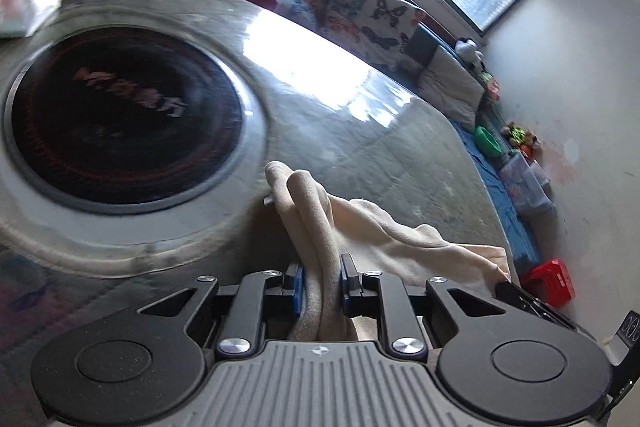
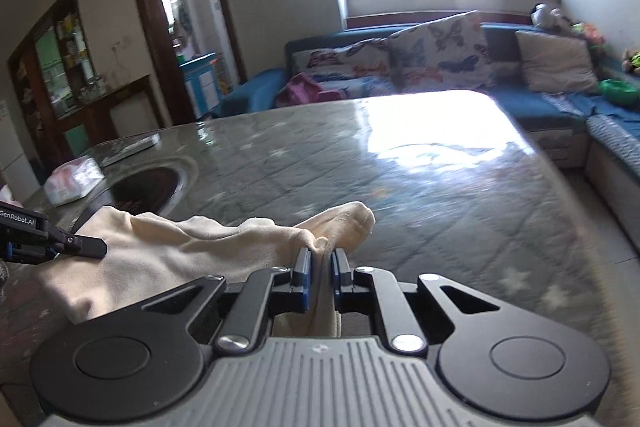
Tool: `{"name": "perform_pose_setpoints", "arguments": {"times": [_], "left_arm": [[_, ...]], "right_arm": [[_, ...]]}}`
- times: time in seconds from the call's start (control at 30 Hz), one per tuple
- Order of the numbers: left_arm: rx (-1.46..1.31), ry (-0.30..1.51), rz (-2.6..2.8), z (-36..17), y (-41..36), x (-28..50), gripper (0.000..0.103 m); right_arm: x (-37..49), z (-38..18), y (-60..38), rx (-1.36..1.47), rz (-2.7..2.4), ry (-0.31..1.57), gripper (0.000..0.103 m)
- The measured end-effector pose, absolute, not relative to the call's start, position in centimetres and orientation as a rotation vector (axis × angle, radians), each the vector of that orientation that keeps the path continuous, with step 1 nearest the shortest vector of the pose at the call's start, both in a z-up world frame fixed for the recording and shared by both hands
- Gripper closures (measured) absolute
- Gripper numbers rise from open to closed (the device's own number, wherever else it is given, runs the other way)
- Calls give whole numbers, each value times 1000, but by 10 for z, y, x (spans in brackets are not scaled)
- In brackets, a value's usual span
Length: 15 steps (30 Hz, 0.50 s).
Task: Fold clothes
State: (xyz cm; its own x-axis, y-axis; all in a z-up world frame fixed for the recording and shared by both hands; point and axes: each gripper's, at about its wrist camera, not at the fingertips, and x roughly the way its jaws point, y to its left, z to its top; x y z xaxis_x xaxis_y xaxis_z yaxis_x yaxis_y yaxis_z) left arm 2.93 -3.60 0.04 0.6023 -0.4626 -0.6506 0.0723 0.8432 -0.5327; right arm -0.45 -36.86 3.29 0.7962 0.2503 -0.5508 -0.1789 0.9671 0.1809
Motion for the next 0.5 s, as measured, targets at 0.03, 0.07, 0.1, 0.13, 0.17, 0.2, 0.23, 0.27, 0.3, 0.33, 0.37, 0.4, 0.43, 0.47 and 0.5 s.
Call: {"name": "perform_pose_setpoints", "arguments": {"times": [0.03, 0.07, 0.1, 0.13, 0.17, 0.2, 0.23, 0.27, 0.3, 0.33, 0.37, 0.4, 0.43, 0.47, 0.5], "left_arm": [[-479, 880, -343, 0, -45, 32, 84], [-469, 883, -365, -1, -56, 36, 84], [-458, 885, -386, -1, -66, 39, 84], [-447, 888, -406, -1, -78, 43, 84], [-436, 890, -426, -1, -89, 47, 84], [-425, 892, -445, -1, -101, 51, 84], [-415, 893, -463, -1, -112, 54, 84], [-405, 894, -482, -1, -123, 58, 84], [-387, 897, -491, -2, -131, 60, 84], [-367, 900, -499, -3, -138, 61, 84], [-348, 902, -506, -5, -145, 62, 84], [-328, 905, -514, -7, -151, 64, 84], [-309, 907, -521, -8, -158, 65, 84], [-289, 910, -529, -10, -165, 66, 84], [-269, 912, -536, -11, -172, 67, 84]], "right_arm": [[-5, 35, -374, 118, 211, 605, 94], [-6, 36, -381, 110, 189, 602, 94], [-7, 38, -388, 103, 166, 600, 94], [-8, 39, -395, 98, 143, 599, 94], [-8, 40, -402, 92, 119, 598, 94], [-8, 41, -409, 85, 95, 598, 94], [-8, 42, -417, 78, 71, 597, 94], [-8, 43, -424, 71, 47, 597, 94], [-8, 44, -431, 64, 23, 596, 94], [-8, 45, -438, 56, -1, 595, 94], [-7, 46, -445, 47, -25, 595, 94], [-7, 46, -452, 41, -46, 595, 94], [-7, 46, -458, 38, -68, 594, 94], [-6, 46, -462, 36, -78, 595, 94], [-5, 43, -467, 35, -92, 604, 94]]}}
